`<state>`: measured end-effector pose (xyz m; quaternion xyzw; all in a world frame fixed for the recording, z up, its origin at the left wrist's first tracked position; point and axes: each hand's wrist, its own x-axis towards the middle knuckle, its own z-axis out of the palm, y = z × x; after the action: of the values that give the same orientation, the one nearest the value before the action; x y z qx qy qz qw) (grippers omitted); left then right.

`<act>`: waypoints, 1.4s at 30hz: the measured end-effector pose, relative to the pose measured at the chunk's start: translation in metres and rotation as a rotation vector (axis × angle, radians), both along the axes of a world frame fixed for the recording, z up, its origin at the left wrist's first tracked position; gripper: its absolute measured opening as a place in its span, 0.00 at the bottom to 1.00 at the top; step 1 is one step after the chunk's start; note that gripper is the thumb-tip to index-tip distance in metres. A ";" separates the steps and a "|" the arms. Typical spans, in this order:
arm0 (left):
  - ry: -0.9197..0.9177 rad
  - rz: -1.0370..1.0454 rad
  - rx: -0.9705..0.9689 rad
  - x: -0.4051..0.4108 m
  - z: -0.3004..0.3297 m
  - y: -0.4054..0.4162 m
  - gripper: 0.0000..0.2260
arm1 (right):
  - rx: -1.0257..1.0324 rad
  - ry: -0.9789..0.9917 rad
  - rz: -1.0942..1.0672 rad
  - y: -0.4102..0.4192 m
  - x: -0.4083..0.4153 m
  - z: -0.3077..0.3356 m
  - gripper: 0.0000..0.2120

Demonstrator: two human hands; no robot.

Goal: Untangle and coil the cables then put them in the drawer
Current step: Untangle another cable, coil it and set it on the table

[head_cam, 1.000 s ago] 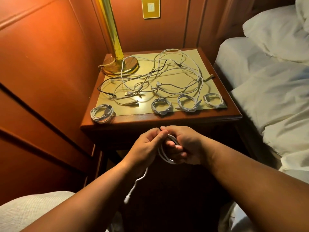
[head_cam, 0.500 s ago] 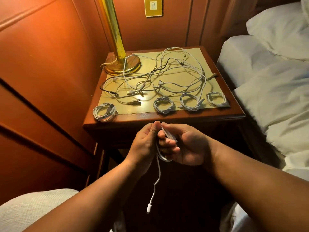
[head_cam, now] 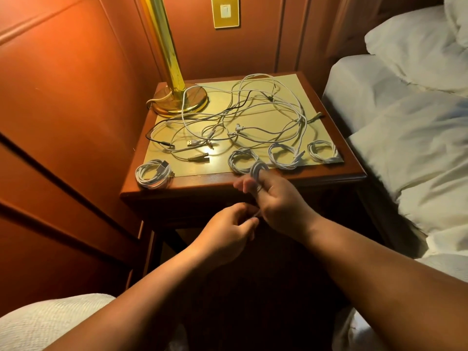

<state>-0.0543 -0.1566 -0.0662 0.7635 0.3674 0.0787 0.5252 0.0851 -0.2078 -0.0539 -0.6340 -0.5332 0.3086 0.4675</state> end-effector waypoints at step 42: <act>-0.014 -0.138 0.625 -0.013 -0.006 0.033 0.11 | -0.309 0.253 -0.266 0.000 0.002 0.010 0.11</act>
<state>-0.0675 -0.1238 -0.0724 0.9103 0.2693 0.1573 0.2721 0.0869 -0.2073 -0.0435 -0.7190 -0.3286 0.3990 0.4646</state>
